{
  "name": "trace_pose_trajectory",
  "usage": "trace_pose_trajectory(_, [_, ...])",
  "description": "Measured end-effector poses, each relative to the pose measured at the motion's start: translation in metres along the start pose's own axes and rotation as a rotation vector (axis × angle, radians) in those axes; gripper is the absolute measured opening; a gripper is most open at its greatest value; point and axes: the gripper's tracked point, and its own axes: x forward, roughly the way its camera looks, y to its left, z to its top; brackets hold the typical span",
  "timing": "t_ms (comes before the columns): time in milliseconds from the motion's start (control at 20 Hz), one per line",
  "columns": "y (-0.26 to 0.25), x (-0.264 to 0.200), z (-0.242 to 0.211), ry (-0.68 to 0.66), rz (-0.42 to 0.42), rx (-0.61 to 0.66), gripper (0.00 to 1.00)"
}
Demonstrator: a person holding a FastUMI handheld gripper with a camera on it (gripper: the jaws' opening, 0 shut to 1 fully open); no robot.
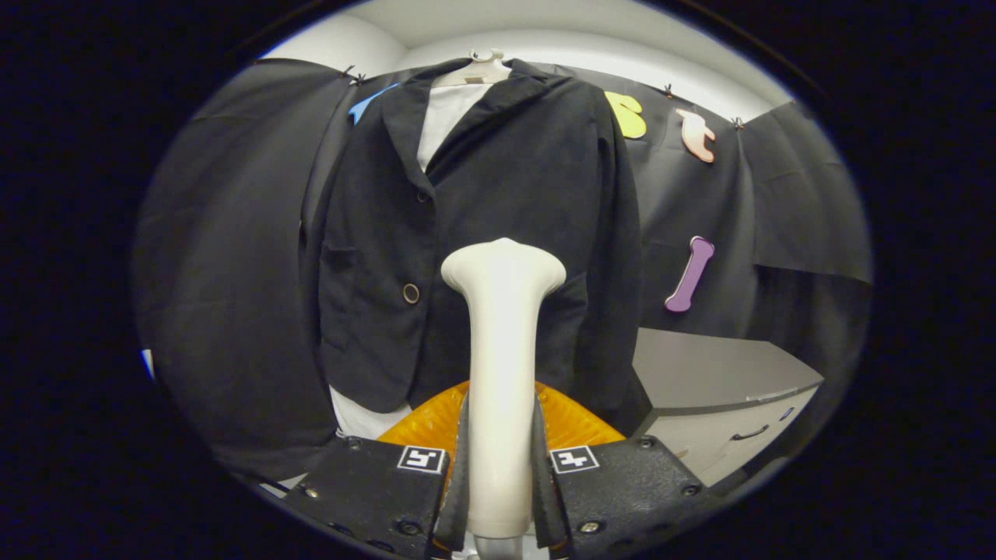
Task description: Iron the clothes twice with a garment steamer, once on the left side and once on the right side.
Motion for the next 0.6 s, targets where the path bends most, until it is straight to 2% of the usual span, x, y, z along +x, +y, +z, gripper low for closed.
trace_pose_trajectory(300, [0.007, -0.006, -0.03, 0.051, 0.022, -0.032, 0.36])
trace_pose_trajectory(600, [0.009, -0.007, -0.08, 0.174, 0.064, -0.037, 0.36])
